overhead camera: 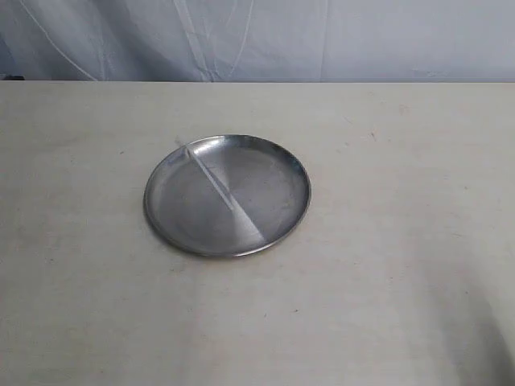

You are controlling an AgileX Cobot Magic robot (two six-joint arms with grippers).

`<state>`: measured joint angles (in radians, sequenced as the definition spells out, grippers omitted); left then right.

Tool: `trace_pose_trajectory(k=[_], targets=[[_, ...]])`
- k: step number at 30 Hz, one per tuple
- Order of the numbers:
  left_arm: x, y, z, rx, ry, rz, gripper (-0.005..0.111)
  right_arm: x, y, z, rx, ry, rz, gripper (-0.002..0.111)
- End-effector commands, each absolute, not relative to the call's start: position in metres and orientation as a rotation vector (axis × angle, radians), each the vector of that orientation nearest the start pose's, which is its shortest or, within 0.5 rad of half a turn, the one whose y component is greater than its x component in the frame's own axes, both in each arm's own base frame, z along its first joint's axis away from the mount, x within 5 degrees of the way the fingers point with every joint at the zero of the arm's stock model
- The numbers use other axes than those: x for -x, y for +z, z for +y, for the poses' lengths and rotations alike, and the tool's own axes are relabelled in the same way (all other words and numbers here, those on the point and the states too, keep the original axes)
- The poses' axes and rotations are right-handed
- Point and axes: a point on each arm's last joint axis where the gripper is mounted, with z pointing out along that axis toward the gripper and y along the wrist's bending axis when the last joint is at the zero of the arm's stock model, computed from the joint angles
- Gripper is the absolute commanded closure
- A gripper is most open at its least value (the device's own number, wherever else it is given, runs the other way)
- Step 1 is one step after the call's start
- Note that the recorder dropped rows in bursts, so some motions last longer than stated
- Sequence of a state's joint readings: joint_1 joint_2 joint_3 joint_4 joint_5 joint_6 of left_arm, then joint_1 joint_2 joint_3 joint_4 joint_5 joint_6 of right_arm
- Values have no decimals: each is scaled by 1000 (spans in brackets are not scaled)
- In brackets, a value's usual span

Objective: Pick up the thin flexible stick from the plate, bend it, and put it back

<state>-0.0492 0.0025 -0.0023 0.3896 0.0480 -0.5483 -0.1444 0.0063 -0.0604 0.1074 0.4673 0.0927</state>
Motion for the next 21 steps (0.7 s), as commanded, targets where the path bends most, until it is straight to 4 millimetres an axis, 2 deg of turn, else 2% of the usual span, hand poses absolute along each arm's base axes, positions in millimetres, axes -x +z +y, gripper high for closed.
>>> trace_pose_trajectory(k=[1, 5, 9, 14, 17, 21], targets=[[-56, 210, -2, 89, -155, 1517, 107, -49, 191, -3, -281, 69, 1862, 109], [-56, 211, -2, 78, -152, 1507, 107, -49, 191, -3, -281, 69, 1862, 109], [-55, 220, -5, 64, -211, 1412, 107, -49, 191, -3, -281, 69, 1862, 109], [-50, 238, -8, 299, -641, 1187, 107, -49, 191, -3, -281, 69, 1862, 109], [-47, 245, -10, 311, -744, 1104, 107, -49, 191, -3, -281, 69, 1862, 109], [-45, 250, -10, 331, -794, 1078, 107, -49, 191, -3, -281, 69, 1866, 109]])
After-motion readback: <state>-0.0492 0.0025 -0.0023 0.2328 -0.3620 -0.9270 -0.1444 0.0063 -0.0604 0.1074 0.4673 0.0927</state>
